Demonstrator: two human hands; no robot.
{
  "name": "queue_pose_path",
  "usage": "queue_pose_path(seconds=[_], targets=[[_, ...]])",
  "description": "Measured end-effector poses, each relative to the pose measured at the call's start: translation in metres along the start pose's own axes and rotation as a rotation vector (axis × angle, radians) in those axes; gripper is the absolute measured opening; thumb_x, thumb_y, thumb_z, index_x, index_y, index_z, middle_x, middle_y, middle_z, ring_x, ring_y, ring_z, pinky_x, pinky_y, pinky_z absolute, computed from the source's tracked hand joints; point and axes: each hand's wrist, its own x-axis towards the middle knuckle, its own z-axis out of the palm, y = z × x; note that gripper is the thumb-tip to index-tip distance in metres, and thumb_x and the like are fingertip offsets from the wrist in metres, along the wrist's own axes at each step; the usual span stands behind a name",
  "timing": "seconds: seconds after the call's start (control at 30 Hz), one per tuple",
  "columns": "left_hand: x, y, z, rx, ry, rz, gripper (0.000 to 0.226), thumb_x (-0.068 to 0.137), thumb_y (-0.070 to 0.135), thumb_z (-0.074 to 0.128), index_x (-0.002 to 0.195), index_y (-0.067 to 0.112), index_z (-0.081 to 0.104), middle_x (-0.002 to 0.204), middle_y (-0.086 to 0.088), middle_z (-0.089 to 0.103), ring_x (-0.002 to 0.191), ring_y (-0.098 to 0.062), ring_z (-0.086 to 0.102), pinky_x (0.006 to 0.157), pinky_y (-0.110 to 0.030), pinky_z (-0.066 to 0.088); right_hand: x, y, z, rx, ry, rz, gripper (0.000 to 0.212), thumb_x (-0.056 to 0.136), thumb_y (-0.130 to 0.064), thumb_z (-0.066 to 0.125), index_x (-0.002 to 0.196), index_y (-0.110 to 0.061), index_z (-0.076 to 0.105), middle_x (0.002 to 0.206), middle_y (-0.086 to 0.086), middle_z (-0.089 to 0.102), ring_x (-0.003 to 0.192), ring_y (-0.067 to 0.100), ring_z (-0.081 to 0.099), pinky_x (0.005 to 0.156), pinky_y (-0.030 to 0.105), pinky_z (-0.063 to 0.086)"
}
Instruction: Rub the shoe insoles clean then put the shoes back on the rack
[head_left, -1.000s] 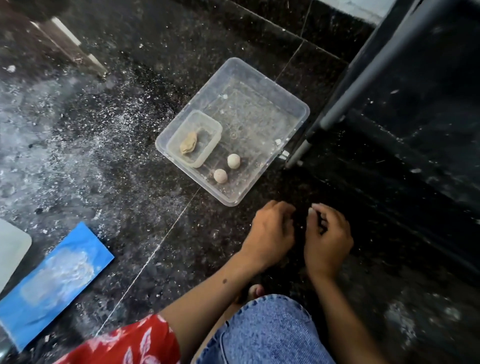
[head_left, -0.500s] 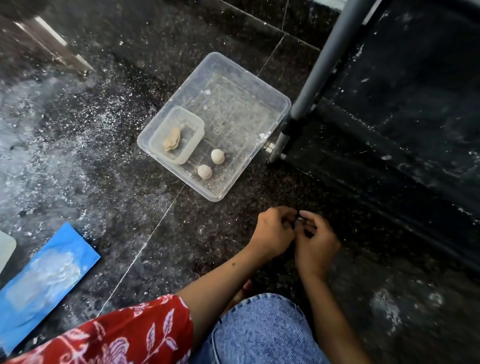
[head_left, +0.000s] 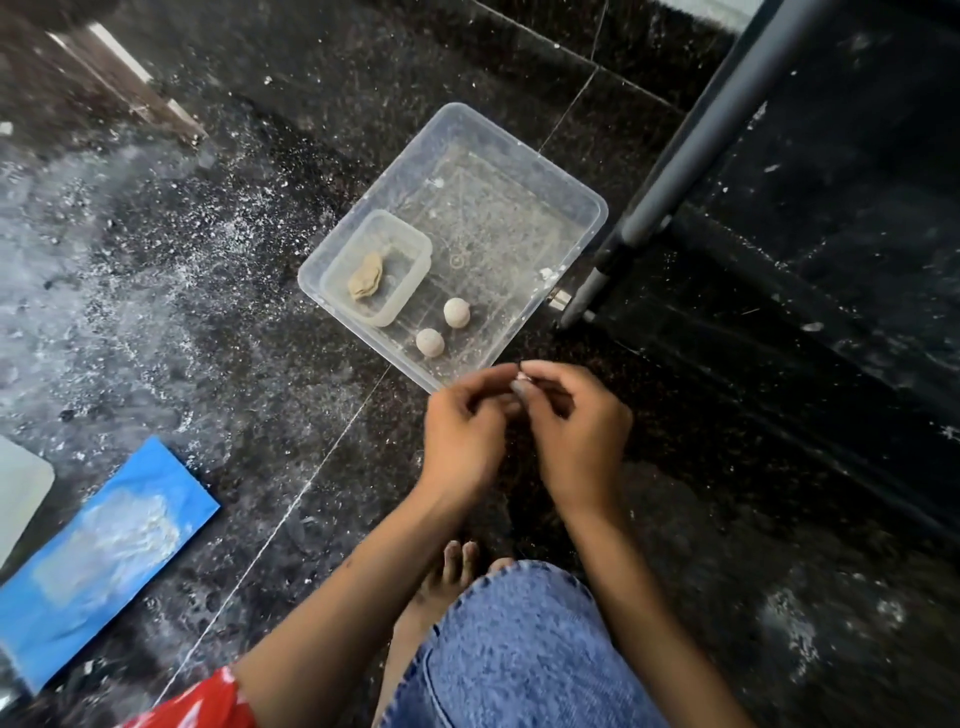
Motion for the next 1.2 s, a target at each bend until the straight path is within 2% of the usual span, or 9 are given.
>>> queue_pose_path(seconds=[0.13, 0.23, 0.3, 0.4, 0.53, 0.7, 0.9, 1.1, 1.2], targets=[[0.014, 0.015, -0.023, -0.279, 0.099, -0.114, 0.039, 0.083, -0.019, 0.039, 0.091, 0.006, 0.068, 0.089, -0.014, 0.070, 0.087, -0.020, 0.065, 0.085, -0.026, 0.052, 0.026, -0.027, 0.020, -0.161, -0.165, -0.174, 0.015, 0.078, -0.002, 0.069, 0.091, -0.007, 0.072, 0.090, 0.004, 0.071, 0.081, 0.011, 0.064, 0.077, 0.011, 0.045], [0.026, 0.026, -0.029, -0.487, 0.157, -0.207, 0.036, 0.086, -0.021, 0.029, 0.087, -0.002, 0.059, 0.088, -0.017, 0.063, 0.084, -0.020, 0.062, 0.081, -0.022, 0.053, 0.050, -0.034, 0.030, -0.285, -0.314, -0.183, 0.019, 0.078, -0.004, 0.069, 0.097, -0.008, 0.072, 0.095, 0.008, 0.072, 0.086, 0.019, 0.066, 0.083, 0.027, 0.052], [0.033, 0.031, -0.030, -0.554, 0.160, -0.279, 0.029, 0.089, -0.016, 0.032, 0.087, -0.003, 0.057, 0.088, -0.018, 0.062, 0.081, -0.020, 0.062, 0.078, -0.021, 0.054, 0.064, -0.034, 0.036, -0.397, -0.403, -0.189, 0.020, 0.080, -0.006, 0.069, 0.099, -0.010, 0.072, 0.097, 0.009, 0.071, 0.089, 0.023, 0.066, 0.083, 0.035, 0.053], [0.045, 0.033, -0.031, -0.594, 0.160, -0.408, 0.021, 0.095, 0.002, 0.038, 0.080, 0.001, 0.053, 0.081, -0.014, 0.057, 0.073, -0.018, 0.058, 0.069, -0.020, 0.053, 0.075, -0.038, 0.040, -0.566, -0.502, -0.180, 0.017, 0.084, -0.009, 0.064, 0.098, -0.016, 0.072, 0.098, 0.010, 0.070, 0.089, 0.026, 0.065, 0.080, 0.036, 0.054], [0.056, 0.030, -0.031, -0.633, 0.153, -0.494, 0.019, 0.094, 0.008, 0.036, 0.080, 0.003, 0.047, 0.078, -0.016, 0.050, 0.071, -0.022, 0.054, 0.072, -0.027, 0.050, 0.081, -0.044, 0.044, -0.704, -0.608, -0.146, 0.020, 0.086, -0.009, 0.061, 0.101, -0.017, 0.071, 0.104, 0.011, 0.067, 0.094, 0.027, 0.063, 0.083, 0.035, 0.053], [0.060, 0.030, -0.031, -0.646, 0.139, -0.532, 0.014, 0.088, 0.004, 0.035, 0.079, 0.007, 0.046, 0.074, -0.013, 0.044, 0.066, -0.022, 0.048, 0.065, -0.027, 0.046, 0.078, -0.047, 0.050, -0.768, -0.608, -0.139, 0.020, 0.089, -0.013, 0.058, 0.106, -0.010, 0.067, 0.108, 0.014, 0.065, 0.098, 0.030, 0.061, 0.084, 0.037, 0.052], [0.054, 0.040, -0.029, -0.597, 0.113, -0.562, 0.021, 0.089, 0.003, 0.034, 0.076, -0.001, 0.051, 0.074, -0.015, 0.050, 0.068, -0.021, 0.049, 0.067, -0.024, 0.047, 0.076, -0.044, 0.055, -0.780, -0.582, -0.142, 0.018, 0.091, -0.010, 0.052, 0.103, -0.011, 0.066, 0.108, 0.015, 0.063, 0.102, 0.033, 0.057, 0.084, 0.037, 0.050], [0.054, 0.042, -0.026, -0.572, 0.106, -0.560, 0.019, 0.088, 0.005, 0.035, 0.073, 0.005, 0.047, 0.072, -0.012, 0.047, 0.063, -0.018, 0.045, 0.062, -0.024, 0.044, 0.075, -0.039, 0.058, -0.793, -0.579, -0.181, 0.018, 0.091, -0.013, 0.053, 0.102, -0.010, 0.067, 0.104, 0.016, 0.063, 0.100, 0.034, 0.057, 0.077, 0.035, 0.047], [0.053, 0.043, -0.024, -0.588, 0.129, -0.508, 0.015, 0.085, 0.001, 0.036, 0.088, 0.002, 0.050, 0.073, -0.011, 0.045, 0.062, -0.016, 0.043, 0.061, -0.022, 0.042, 0.070, -0.046, 0.050, -0.732, -0.549, -0.234, 0.015, 0.090, -0.016, 0.054, 0.095, -0.011, 0.068, 0.096, 0.014, 0.065, 0.093, 0.032, 0.060, 0.071, 0.033, 0.045]])
